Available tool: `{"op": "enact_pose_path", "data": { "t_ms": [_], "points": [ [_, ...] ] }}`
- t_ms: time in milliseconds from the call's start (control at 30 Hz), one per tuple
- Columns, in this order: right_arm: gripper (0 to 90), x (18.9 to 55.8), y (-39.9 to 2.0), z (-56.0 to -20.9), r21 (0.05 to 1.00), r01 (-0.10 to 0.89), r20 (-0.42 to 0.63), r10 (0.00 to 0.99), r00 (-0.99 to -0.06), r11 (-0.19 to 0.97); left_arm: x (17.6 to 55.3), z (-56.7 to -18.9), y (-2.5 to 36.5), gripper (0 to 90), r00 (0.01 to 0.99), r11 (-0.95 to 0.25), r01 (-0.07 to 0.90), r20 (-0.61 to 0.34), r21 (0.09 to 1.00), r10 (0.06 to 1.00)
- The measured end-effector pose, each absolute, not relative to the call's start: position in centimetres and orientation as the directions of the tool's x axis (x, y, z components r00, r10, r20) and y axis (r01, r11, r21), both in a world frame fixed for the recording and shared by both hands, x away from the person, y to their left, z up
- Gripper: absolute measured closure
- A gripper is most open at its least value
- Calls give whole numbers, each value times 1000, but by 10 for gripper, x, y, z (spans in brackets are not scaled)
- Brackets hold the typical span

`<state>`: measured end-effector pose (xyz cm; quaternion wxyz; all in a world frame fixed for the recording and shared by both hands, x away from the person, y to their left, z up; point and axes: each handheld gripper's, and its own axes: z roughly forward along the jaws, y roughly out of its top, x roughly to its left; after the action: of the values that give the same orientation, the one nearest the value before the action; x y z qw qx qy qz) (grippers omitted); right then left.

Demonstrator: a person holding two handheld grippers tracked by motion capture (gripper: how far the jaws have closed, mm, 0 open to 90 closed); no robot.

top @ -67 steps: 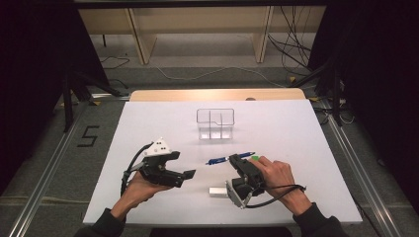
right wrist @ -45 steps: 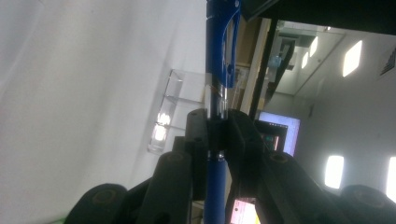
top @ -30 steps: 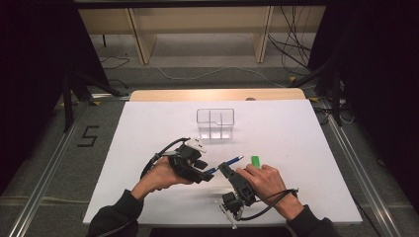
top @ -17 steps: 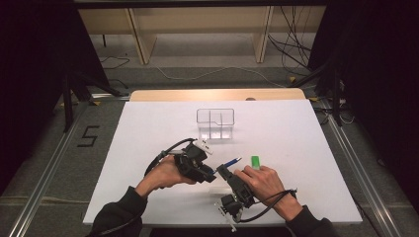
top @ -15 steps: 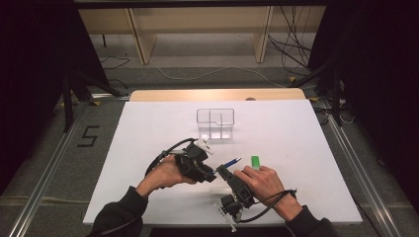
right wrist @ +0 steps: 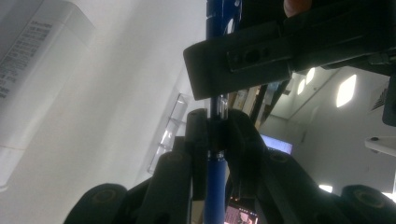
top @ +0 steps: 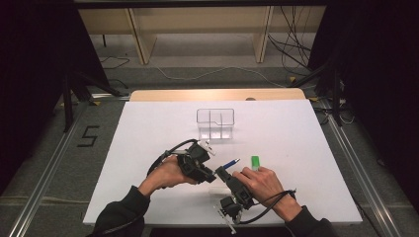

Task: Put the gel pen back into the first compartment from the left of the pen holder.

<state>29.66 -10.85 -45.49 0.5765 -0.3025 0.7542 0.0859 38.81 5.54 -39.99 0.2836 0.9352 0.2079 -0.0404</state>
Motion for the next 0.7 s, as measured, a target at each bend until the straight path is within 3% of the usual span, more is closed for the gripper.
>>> {"op": "enact_pose_path", "data": {
  "t_ms": [700],
  "points": [
    [801,294,-107,-458,-242,-578,-911,-387,-140,779,392,-402,51,787,905,-776,425,-218,467,365]
  ]
}}
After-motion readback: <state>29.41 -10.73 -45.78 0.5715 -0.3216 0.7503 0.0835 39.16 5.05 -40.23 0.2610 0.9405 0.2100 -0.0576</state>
